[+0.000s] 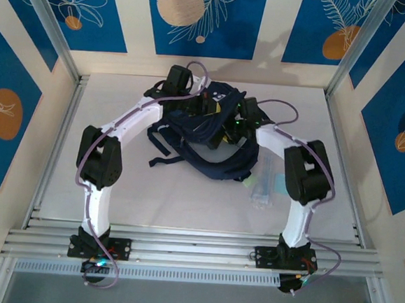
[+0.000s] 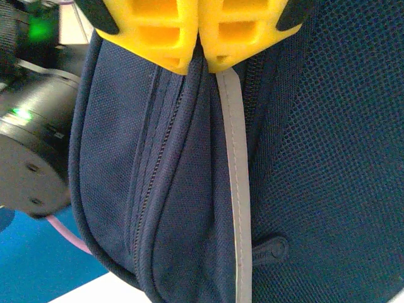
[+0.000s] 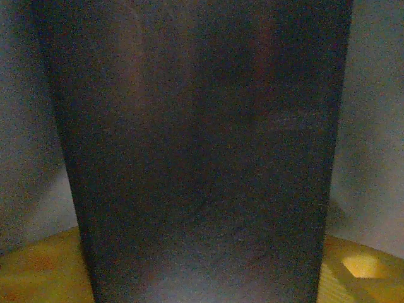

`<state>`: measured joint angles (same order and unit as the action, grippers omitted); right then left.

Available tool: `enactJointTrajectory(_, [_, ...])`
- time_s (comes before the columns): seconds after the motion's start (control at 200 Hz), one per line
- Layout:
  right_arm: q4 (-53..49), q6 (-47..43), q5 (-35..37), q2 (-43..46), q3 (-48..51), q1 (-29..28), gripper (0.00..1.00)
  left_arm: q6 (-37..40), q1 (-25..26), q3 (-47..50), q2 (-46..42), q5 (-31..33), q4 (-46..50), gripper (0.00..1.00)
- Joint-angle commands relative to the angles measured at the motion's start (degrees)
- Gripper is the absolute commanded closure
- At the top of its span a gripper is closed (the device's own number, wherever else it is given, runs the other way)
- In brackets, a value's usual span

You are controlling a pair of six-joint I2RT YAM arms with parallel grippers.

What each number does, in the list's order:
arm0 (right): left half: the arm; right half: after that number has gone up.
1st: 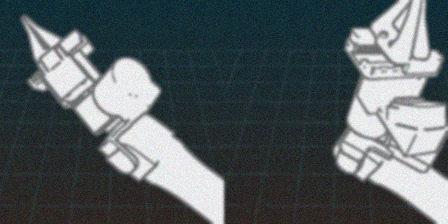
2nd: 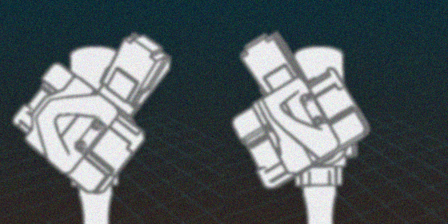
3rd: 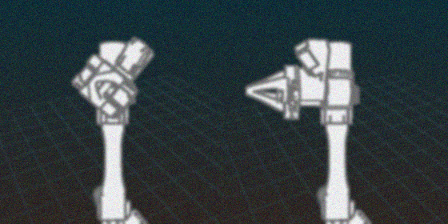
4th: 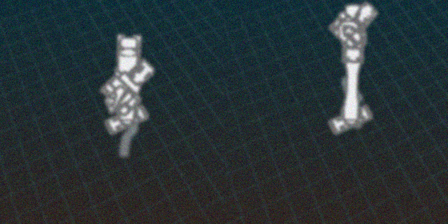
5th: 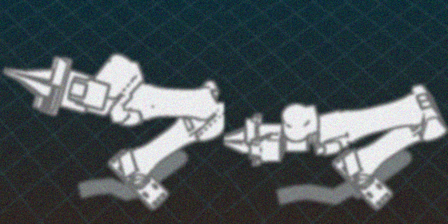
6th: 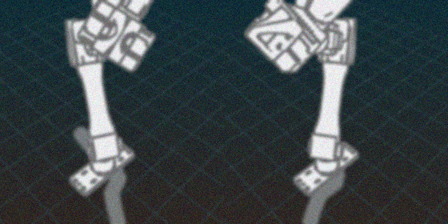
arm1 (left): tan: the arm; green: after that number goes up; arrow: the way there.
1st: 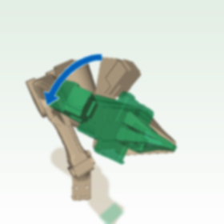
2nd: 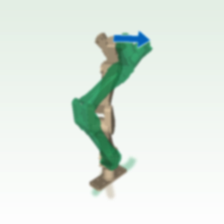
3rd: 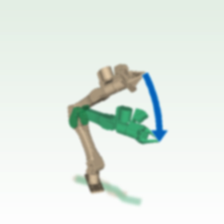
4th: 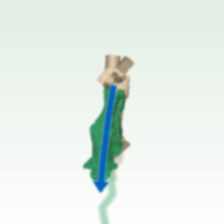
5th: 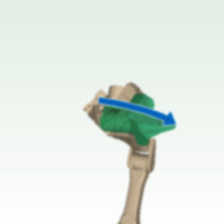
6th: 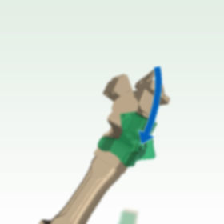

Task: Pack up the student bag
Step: Place the pencil case in the student bag.

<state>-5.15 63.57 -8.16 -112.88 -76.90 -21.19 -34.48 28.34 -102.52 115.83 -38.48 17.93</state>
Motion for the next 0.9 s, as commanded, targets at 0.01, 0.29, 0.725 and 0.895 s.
enactJointTrajectory(0.01, [3.92,4.93,-0.61,-6.57,-9.44,-1.9,0.55,-1.3,-0.26,1.11,-5.16,-3.85,-6.91,1.0])
enactJointTrajectory(0.29, [1.73,3.55,-0.85,-5.83,-10.64,-2.24,0.01,-2.19,-2.26,4.3,-7.1,-2.48,-10.02,1.0])
enactJointTrajectory(0.725, [-21.47,-18.23,5.55,21.57,7.11,3.01,0.01,-2.44,-5.66,8.21,-8.2,-0.37,-12.92,1.0])
enactJointTrajectory(0.895, [-31.5,-23.73,13.8,31.62,16.56,6.97,0.0,-1.92,-5.74,8.04,-8.09,-0.49,-12.48,1.0])
